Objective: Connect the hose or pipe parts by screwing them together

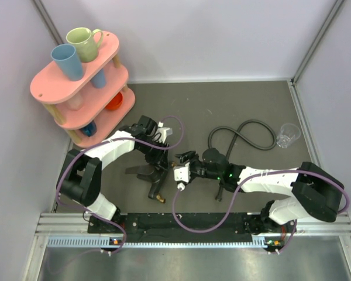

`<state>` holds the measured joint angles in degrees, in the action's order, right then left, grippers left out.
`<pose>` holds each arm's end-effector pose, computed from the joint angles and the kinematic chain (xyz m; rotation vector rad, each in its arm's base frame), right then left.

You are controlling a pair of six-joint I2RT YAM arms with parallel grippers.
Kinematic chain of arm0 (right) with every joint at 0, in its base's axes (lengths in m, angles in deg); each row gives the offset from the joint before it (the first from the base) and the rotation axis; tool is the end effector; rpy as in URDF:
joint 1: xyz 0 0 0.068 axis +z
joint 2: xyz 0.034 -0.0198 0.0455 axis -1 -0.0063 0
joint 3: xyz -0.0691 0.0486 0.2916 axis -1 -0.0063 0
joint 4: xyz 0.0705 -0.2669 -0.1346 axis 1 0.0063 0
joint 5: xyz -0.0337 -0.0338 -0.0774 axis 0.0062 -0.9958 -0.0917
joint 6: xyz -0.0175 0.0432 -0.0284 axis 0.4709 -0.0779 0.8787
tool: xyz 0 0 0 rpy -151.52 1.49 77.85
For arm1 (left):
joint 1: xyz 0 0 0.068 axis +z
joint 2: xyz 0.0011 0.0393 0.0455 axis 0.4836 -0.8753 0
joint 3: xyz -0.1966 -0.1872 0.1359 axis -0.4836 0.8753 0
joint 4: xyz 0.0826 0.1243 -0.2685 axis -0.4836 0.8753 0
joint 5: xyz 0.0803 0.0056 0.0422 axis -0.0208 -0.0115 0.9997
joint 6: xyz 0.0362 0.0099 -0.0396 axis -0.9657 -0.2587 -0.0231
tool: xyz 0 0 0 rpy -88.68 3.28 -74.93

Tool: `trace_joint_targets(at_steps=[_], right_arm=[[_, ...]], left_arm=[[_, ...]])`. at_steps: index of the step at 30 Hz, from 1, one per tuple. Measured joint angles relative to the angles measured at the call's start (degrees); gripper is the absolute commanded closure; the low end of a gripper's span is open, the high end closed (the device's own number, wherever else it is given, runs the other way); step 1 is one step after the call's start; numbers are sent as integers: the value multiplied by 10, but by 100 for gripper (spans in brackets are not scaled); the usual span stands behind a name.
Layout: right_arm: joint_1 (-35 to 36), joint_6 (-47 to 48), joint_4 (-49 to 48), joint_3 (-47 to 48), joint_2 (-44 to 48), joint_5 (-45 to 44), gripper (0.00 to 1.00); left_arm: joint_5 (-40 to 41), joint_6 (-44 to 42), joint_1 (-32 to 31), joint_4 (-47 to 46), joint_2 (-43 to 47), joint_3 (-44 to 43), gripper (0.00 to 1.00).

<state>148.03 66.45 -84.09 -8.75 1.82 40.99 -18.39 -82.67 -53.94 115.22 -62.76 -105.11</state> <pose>0.1582 0.2726 0.2035 -1.6355 0.9438 0.2860 0.2931 -0.1584 0.2005 0.6397 2.7664 -0.9117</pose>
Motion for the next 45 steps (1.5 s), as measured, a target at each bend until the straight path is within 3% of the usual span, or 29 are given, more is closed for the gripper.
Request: trace_joint_targets(at_steps=[13, 19, 23, 27, 29, 36, 45], right_arm=[[-4, 0, 107, 5, 0, 21, 48], [-4, 0, 115, 5, -2, 19, 56], [-5, 1, 109, 12, -14, 14, 74], [-5, -8, 91, 23, -26, 2, 100], [-6, -17, 84, 23, -28, 2, 100], [-26, -139, 75, 31, -38, 12, 100], [-115, -373, 59, 60, -57, 143, 100]], left_arm=[[5, -3, -2, 2, 0, 0, 100], [4, -3, -2, 2, 0, 0, 100], [4, -3, -2, 3, 0, 0, 100], [4, 0, 0, 3, 0, 0, 100], [3, 2, 2, 1, 0, 0, 100], [5, 40, 5, -58, 34, 43, 100], [79, 84, -23, -167, 121, 107, 100]])
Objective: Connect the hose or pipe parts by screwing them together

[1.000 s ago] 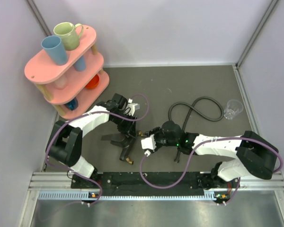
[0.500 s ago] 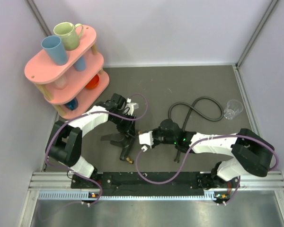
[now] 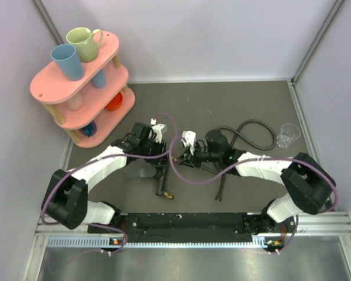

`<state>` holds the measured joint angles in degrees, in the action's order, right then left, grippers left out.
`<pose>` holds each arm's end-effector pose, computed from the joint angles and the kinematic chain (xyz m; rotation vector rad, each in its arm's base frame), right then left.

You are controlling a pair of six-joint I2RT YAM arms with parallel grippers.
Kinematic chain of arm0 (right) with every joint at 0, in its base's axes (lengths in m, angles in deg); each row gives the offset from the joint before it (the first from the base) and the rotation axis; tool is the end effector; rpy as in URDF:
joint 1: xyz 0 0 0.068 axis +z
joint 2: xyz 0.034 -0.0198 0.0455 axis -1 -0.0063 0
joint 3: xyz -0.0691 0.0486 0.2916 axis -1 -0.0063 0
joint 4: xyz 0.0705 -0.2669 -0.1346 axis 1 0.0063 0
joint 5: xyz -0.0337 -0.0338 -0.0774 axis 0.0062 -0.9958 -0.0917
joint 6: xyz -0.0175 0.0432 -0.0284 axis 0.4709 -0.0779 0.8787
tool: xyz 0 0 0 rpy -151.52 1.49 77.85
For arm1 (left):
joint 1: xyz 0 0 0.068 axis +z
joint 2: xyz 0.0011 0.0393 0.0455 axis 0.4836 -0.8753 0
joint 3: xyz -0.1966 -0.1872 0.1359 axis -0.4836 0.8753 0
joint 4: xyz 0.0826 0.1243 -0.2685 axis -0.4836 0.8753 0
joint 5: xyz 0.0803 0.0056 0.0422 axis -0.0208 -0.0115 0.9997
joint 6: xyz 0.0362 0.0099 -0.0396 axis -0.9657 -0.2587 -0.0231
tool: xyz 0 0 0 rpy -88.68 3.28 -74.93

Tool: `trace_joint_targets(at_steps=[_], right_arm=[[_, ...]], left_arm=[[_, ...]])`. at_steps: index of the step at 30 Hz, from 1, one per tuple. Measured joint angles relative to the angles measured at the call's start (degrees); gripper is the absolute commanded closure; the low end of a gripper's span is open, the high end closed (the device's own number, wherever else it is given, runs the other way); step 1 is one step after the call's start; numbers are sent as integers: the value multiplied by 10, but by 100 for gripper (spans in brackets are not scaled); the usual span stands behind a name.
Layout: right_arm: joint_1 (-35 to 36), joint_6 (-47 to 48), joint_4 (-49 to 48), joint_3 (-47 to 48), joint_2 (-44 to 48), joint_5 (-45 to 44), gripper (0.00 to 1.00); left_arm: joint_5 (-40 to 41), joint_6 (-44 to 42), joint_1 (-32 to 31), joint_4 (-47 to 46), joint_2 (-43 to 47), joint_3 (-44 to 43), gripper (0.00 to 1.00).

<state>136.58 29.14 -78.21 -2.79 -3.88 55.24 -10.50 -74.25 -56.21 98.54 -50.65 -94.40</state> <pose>0.2188 0.2585 0.2002 -1.3031 1.5582 0.8273 0.2630 -0.1528 0.2142 0.5060 2.5240 -0.8126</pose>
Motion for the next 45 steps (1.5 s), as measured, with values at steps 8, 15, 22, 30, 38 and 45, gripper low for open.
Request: trace_joint_targets(at_steps=[8, 15, 22, 30, 38, 45], right_arm=[[-64, -194, 57, 78, -52, 118, 100], [-81, -375, 21, 80, -72, 137, 100], [-86, -523, -58, 56, -81, 111, 72], [-87, -487, -36, 53, -50, 60, 46], [-87, -263, 16, 42, 44, -21, 45], [-1, 118, -5, -76, 190, -46, 40]], left_arm=[[105, 33, -42, -67, 71, 50, 100], [166, 55, -65, -159, 139, 129, 100], [202, 52, -72, -202, 155, 150, 100], [166, 39, -80, -179, 153, 138, 100], [83, 24, -20, -79, 112, 83, 100], [-1, -3, 20, 21, 49, 5, 100]])
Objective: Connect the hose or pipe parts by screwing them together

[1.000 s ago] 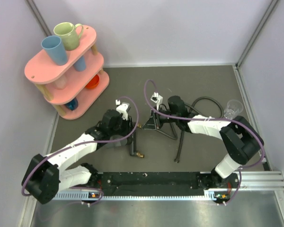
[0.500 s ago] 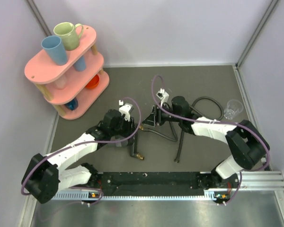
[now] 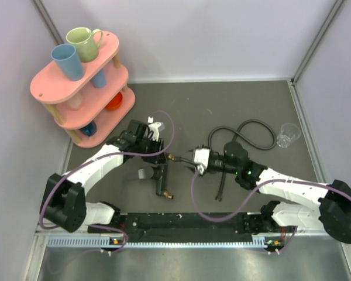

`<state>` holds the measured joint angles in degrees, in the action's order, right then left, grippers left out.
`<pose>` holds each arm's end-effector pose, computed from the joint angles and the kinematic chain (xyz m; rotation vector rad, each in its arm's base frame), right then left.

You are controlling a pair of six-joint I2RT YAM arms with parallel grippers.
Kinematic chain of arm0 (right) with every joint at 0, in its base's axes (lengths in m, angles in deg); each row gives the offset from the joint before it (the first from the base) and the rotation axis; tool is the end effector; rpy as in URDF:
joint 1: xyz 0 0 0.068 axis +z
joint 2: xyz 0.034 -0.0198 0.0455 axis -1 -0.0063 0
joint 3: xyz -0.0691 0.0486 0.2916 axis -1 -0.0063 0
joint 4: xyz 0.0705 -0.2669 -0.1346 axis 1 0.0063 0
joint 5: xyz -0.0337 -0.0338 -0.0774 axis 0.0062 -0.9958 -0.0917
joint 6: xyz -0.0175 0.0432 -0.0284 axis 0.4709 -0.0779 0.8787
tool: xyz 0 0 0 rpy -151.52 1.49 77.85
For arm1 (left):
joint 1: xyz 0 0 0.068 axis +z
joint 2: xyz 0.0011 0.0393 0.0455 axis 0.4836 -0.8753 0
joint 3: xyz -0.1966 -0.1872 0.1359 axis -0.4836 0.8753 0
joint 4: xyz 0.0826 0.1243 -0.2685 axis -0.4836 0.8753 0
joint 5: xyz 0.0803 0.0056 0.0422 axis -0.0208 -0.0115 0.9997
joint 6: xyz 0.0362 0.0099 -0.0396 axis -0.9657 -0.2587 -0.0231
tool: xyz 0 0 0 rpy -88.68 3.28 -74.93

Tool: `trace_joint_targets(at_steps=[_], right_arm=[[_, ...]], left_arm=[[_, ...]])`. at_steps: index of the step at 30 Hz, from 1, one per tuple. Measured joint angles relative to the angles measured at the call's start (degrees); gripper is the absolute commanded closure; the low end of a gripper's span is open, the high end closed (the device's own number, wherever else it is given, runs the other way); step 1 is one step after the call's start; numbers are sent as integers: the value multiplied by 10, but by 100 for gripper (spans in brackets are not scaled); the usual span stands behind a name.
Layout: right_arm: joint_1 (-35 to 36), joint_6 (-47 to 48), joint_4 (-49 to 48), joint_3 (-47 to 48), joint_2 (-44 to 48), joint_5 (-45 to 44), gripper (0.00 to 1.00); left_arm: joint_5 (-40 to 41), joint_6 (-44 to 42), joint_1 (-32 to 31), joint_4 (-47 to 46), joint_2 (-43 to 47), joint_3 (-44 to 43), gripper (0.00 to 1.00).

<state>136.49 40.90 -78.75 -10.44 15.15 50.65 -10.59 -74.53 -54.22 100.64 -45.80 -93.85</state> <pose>0.1809 0.2135 0.2479 -1.2948 1.2509 0.6021 0.2554 -0.1375 0.2319 0.4720 2.4832 -0.8052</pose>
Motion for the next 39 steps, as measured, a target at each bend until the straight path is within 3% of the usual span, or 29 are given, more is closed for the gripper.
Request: trace_joint_targets(at_steps=[5, 9, 18, 22, 24, 25, 27, 33, 39], right_arm=[[50, 180, 19, -30, 18, 23, 38], [98, 282, 52, -16, -12, -27, 40], [132, 363, 82, 31, -97, -114, 49], [138, 376, 83, 52, -122, -141, 60], [138, 378, 86, 61, -130, -150, 74], [138, 376, 93, 67, -135, -153, 89], [139, 378, 98, 70, -139, -156, 100], [141, 337, 108, 80, -143, -159, 100], [104, 159, 115, 119, -167, -127, 100]], left_arm=[[-48, -24, 0, 75, -77, -78, 100], [-57, -40, 0, 95, -101, -89, 100], [-68, -59, 0, 129, -102, -89, 100], [-71, -61, 0, 134, -104, -91, 100], [-71, -61, 0, 136, -105, -92, 100], [-72, -61, 0, 136, -106, -93, 100], [-70, -61, 2, 136, -107, -94, 100], [-69, -60, 2, 136, -107, -94, 100], [-45, -17, 10, 48, -43, -31, 100]])
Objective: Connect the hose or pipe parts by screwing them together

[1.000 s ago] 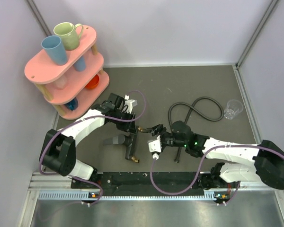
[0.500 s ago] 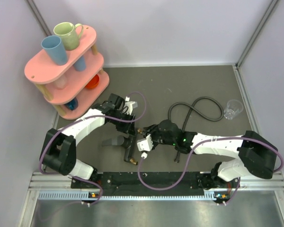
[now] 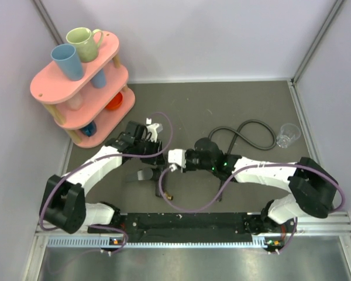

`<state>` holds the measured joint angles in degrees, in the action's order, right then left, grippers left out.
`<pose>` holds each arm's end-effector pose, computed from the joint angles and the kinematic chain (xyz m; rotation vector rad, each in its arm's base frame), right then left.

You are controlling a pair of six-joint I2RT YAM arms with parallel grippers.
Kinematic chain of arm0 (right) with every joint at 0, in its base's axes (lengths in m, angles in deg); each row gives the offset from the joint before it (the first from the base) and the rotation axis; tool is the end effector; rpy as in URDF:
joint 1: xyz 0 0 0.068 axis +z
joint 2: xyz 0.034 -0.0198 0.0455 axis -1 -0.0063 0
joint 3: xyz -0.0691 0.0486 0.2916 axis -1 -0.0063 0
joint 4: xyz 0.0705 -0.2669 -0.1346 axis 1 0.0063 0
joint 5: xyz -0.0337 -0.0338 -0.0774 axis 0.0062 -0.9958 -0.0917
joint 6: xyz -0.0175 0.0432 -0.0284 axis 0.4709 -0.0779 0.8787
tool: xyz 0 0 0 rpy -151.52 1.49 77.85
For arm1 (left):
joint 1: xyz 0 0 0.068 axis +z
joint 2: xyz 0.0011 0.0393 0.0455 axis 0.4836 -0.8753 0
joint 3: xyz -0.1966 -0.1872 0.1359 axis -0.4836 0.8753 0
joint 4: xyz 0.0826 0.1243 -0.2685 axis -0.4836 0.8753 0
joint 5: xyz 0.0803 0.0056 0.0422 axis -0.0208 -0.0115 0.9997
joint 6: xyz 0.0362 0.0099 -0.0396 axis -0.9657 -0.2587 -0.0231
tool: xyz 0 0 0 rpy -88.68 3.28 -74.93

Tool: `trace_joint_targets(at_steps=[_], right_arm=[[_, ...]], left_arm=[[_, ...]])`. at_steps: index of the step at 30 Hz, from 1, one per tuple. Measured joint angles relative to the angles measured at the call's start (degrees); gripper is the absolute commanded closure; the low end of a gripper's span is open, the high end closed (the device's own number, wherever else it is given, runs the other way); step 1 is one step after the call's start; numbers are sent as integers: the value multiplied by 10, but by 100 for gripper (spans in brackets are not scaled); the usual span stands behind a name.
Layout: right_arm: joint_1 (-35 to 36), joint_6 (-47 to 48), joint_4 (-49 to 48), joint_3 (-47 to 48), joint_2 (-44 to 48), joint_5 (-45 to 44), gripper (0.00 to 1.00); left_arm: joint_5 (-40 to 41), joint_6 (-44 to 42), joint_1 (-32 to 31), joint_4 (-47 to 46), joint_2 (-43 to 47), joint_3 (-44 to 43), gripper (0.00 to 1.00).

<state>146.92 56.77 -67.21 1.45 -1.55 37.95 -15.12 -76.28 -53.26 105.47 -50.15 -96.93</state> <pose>0.1802 0.2920 0.2194 -1.6516 1.2497 0.3360 0.2656 -0.1397 0.2256 0.5061 2.5733 -0.8768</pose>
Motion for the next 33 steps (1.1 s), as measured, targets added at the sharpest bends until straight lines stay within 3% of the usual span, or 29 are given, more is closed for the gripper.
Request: trace_joint_targets(at_steps=[7, 14, 25, 30, 32, 33], right_arm=[[-70, -228, -37, 33, -19, 137, 100], [-130, -445, -31, 98, -78, 230, 100], [-150, -758, -159, 64, -107, 235, 99], [-151, -864, -224, 30, -107, 215, 78], [-151, -873, -233, 24, -106, 213, 72], [-151, -872, -236, 22, -106, 213, 65]], left_arm=[[52, 42, -2, -109, 111, 79, 100], [138, 46, -21, -149, 148, 94, 100], [228, 42, -46, -245, 208, 156, 100], [233, 37, -49, -263, 208, 162, 100], [234, 37, -50, -262, 208, 162, 100], [233, 37, -50, -261, 207, 162, 100]])
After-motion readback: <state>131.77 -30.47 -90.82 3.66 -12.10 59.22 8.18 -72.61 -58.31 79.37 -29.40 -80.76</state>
